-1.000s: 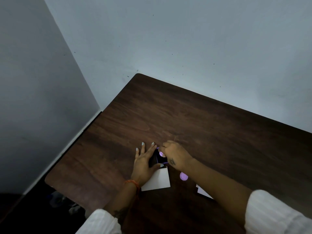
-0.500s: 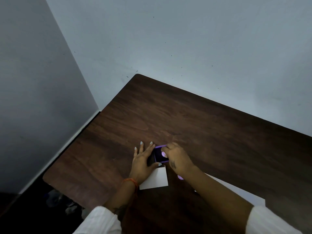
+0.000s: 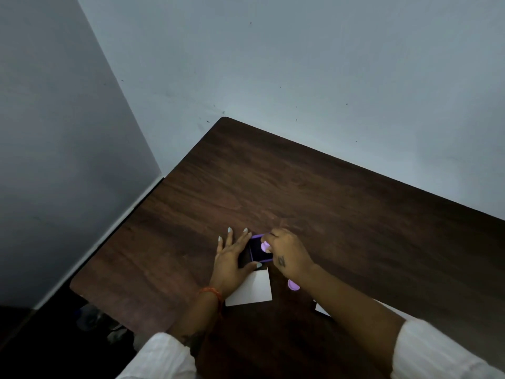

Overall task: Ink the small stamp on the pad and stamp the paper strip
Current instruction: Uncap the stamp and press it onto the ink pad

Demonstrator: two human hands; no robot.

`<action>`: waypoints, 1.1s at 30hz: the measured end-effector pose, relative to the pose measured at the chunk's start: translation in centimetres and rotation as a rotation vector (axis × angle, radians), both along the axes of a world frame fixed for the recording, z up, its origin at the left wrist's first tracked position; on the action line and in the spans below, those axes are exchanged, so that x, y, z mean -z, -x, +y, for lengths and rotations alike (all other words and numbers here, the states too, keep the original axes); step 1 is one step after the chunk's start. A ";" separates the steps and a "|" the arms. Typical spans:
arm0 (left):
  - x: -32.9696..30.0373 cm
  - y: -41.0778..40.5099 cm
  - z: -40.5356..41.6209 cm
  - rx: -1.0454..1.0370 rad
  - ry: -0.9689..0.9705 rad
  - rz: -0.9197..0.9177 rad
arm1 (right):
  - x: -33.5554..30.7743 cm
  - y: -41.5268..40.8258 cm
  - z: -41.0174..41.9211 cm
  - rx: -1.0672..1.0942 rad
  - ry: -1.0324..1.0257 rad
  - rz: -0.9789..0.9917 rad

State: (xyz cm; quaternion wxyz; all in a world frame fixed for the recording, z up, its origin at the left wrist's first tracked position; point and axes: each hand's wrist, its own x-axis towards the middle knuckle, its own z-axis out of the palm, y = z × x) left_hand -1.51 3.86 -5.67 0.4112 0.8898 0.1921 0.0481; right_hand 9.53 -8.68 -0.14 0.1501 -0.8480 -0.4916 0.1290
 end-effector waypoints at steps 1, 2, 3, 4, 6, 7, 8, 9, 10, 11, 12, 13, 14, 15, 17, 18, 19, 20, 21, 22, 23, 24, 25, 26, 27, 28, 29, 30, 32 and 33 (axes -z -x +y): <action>0.0 0.0 0.0 -0.001 -0.003 0.002 | -0.2 0.1 0.1 0.042 -0.039 0.038; -0.1 0.0 0.0 0.000 -0.006 0.009 | -0.6 0.0 0.1 0.094 -0.081 0.100; -0.1 0.0 0.0 0.001 -0.004 0.018 | -1.0 -0.3 -0.1 0.147 -0.113 0.175; -0.2 0.0 -0.1 -0.001 0.000 0.020 | -1.5 -0.6 -0.4 0.186 -0.131 0.232; -0.3 0.0 0.0 -0.004 -0.003 0.021 | -1.8 -0.8 -0.8 0.166 -0.082 0.233; -0.3 0.0 0.0 -0.005 -0.007 0.021 | -1.4 -0.6 -1.0 0.112 -0.027 0.186; -0.3 0.0 -0.1 -0.007 -0.007 0.020 | -1.0 -0.3 -1.1 0.049 0.034 0.126; -0.3 0.0 -0.1 -0.008 -0.004 0.021 | -0.6 -0.1 -1.1 -0.004 0.094 0.068; -0.3 0.0 -0.1 -0.008 0.001 0.024 | -0.4 0.0 -1.0 -0.042 0.142 0.025; -0.3 0.0 -0.1 -0.007 0.003 0.026 | -0.2 0.0 -0.8 -0.064 0.173 -0.004; -0.2 0.0 0.0 -0.006 0.003 0.025 | -0.3 0.0 -0.7 -0.077 0.186 -0.024; -0.2 0.0 -0.1 -0.006 0.003 0.022 | -0.4 0.0 -0.6 -0.075 0.185 -0.030; -0.2 -0.1 -0.1 -0.008 0.001 0.019 | -0.3 0.0 -0.5 -0.051 0.169 -0.023; -0.1 -0.1 -0.1 -0.009 0.000 0.019 | -0.1 0.2 -0.6 -0.009 0.137 -0.012; 0.0 -0.1 -0.1 -0.009 -0.002 0.017 | 0.2 0.5 -0.8 0.043 0.073 0.000; 0.1 -0.1 -0.1 -0.006 -0.004 0.017 | 0.5 0.5 -1.0 0.005 0.073 -0.012; 0.1 -0.1 0.0 0.002 -0.008 0.019 | 0.6 0.4 -1.1 -0.070 0.084 -0.030; 0.1 -0.1 0.0 0.011 -0.013 0.023 | 0.7 0.1 -1.3 -0.156 0.093 -0.043; 0.1 -0.2 0.1 0.018 -0.016 0.026 | 0.5 -0.3 -1.4 -0.223 0.098 -0.050; 0.1 -0.2 0.1 0.020 -0.016 0.027 | 0.4 -0.6 -1.3 -0.261 0.104 -0.053; 0.1 -0.2 0.1 0.021 -0.015 0.025 | 0.3 -0.8 -1.3 -0.269 0.103 -0.053; 0.0 -0.2 0.0 0.023 -0.014 0.022 | 0.3 -0.9 -1.3 -0.256 0.094 -0.046; 0.0 -0.2 0.0 0.024 -0.016 0.020 | 0.2 -0.8 -1.2 -0.237 0.084 -0.027; 0.0 -0.2 0.0 0.023 -0.018 0.021 | 0.0 -0.6 -1.1 -0.208 0.075 0.004; -0.1 -0.2 0.0 0.022 -0.019 0.022 | -0.3 -0.6 -0.9 -0.173 0.066 0.040; -0.2 -0.2 0.0 0.019 -0.015 0.021 | -0.8 -0.6 -0.8 -0.128 0.043 0.084; -0.2 -0.1 -0.1 0.016 -0.008 0.017 | -1.3 -0.8 -0.8 -0.069 -0.001 0.136; -0.3 -0.1 -0.1 0.014 -0.002 0.013 | -1.7 -1.1 -0.9 -0.003 -0.054 0.179; -0.4 -0.1 -0.1 0.008 -0.001 0.016 | -2.1 -1.5 -1.4 0.084 -0.103 0.178; -0.4 -0.2 -0.1 0.005 -0.004 0.017 | -1.9 -1.4 -1.6 0.079 -0.074 0.135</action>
